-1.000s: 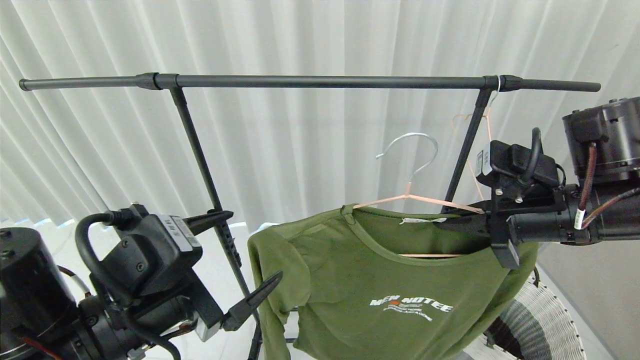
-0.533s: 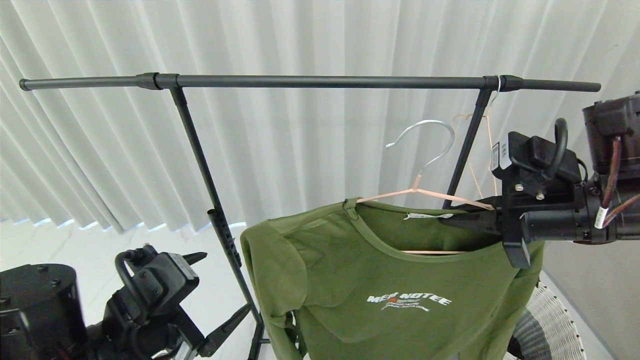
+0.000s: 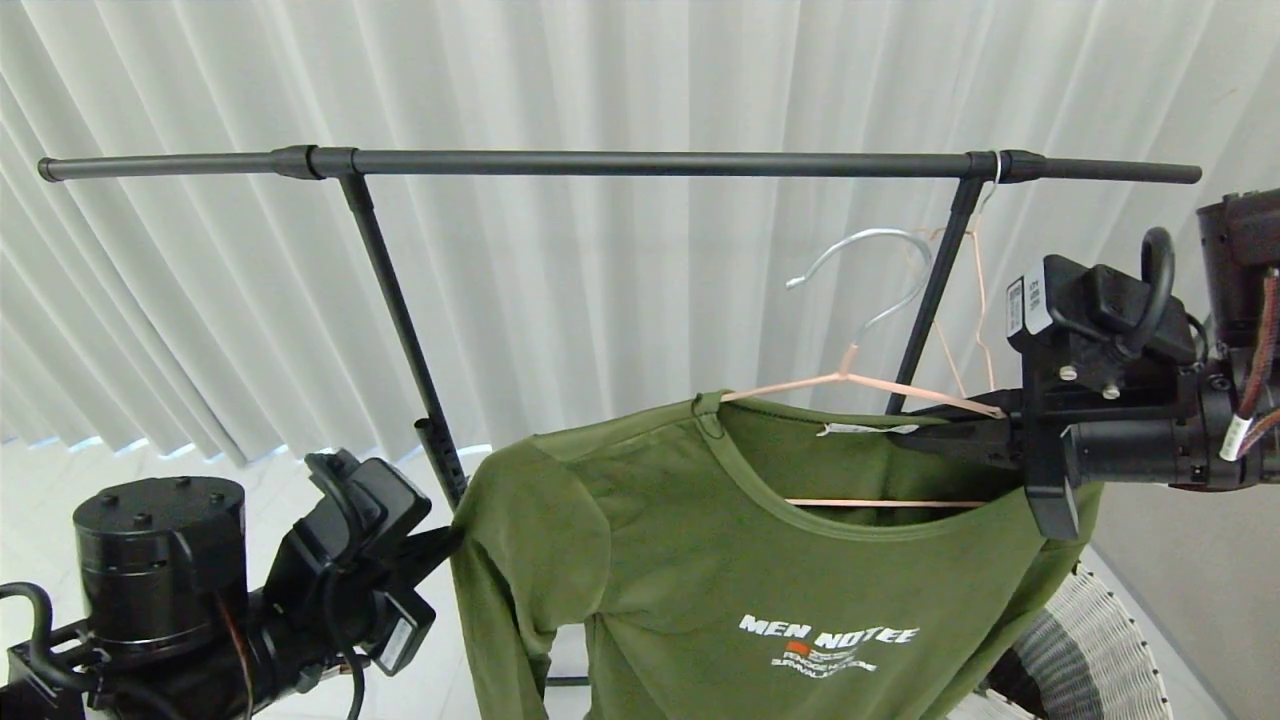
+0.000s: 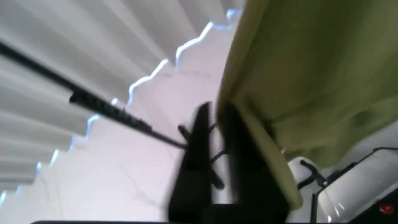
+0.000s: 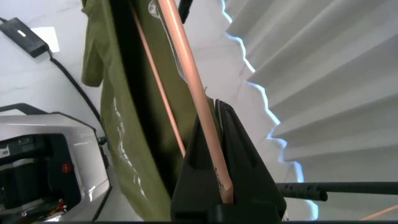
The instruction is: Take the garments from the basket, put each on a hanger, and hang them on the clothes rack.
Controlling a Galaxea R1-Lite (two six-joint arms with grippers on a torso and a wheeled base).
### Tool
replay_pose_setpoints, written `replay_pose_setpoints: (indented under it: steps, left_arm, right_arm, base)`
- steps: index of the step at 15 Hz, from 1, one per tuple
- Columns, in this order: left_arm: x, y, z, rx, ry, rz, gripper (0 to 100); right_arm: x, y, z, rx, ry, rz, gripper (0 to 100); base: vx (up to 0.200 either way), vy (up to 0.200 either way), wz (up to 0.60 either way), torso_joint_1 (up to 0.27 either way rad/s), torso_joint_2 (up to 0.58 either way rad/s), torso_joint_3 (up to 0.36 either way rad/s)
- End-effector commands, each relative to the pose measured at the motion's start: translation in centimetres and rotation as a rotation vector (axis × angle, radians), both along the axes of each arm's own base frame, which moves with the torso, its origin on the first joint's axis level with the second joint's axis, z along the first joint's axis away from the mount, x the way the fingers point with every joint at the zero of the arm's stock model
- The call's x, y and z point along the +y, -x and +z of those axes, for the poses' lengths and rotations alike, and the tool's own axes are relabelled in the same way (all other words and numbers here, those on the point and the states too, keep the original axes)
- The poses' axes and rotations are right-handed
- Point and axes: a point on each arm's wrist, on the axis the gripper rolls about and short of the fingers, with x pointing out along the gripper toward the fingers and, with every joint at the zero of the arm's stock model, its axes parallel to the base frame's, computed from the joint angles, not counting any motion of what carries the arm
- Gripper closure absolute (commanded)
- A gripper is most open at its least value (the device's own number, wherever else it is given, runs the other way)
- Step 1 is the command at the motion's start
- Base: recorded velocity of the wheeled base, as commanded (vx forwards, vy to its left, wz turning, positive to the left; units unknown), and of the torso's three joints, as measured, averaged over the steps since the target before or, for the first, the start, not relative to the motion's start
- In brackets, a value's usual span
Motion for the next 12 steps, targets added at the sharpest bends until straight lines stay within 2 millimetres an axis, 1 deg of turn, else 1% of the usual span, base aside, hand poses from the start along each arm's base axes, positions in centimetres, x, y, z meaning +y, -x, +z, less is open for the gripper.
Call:
replay_pose_setpoints:
  steps: [1,2,4,8,9,11,12]
  left_arm:
    - [1.8,-0.2,-0.5,0.018,-0.013,0.089,100]
    - [2.5,-0.3,-0.6,0.019,-0.014,0.123,100]
    - [3.2,-0.2,-0.8,0.006,-0.016,0.163,100]
    - [3.4,0.2,-0.9,-0.01,-0.032,0.161,100]
    - [3.4,0.2,-0.9,-0.016,-0.047,0.154,0]
    - [3.3,0.1,-0.7,-0.025,-0.047,0.15,0]
    - [3.3,0.1,-0.6,-0.041,-0.043,0.151,0]
  right_arm:
    - [-0.1,0.1,0.0,-0.002,-0.001,-0.001,100]
    - [-0.1,0.1,0.0,-0.002,0.0,-0.002,100]
    - [-0.2,0.3,0.1,-0.003,-0.003,-0.005,100]
    - [-0.3,0.2,0.1,-0.004,-0.002,-0.009,100]
    - [-0.3,0.2,0.1,-0.006,-0.002,-0.01,100]
    - [-0.4,0.2,0.2,-0.002,-0.001,-0.035,100]
    - [-0.4,0.1,0.2,0.008,0.002,-0.084,100]
  base:
    - [0.0,0.0,0.0,0.0,0.0,0.0]
    - [0.0,0.0,0.0,0.0,0.0,0.0]
    - [0.0,0.0,0.0,0.0,0.0,0.0]
    - [0.0,0.0,0.0,0.0,0.0,0.0]
    - [0.0,0.0,0.0,0.0,0.0,0.0]
    - [0.0,0.0,0.0,0.0,0.0,0.0]
    - [0.0,0.0,0.0,0.0,0.0,0.0]
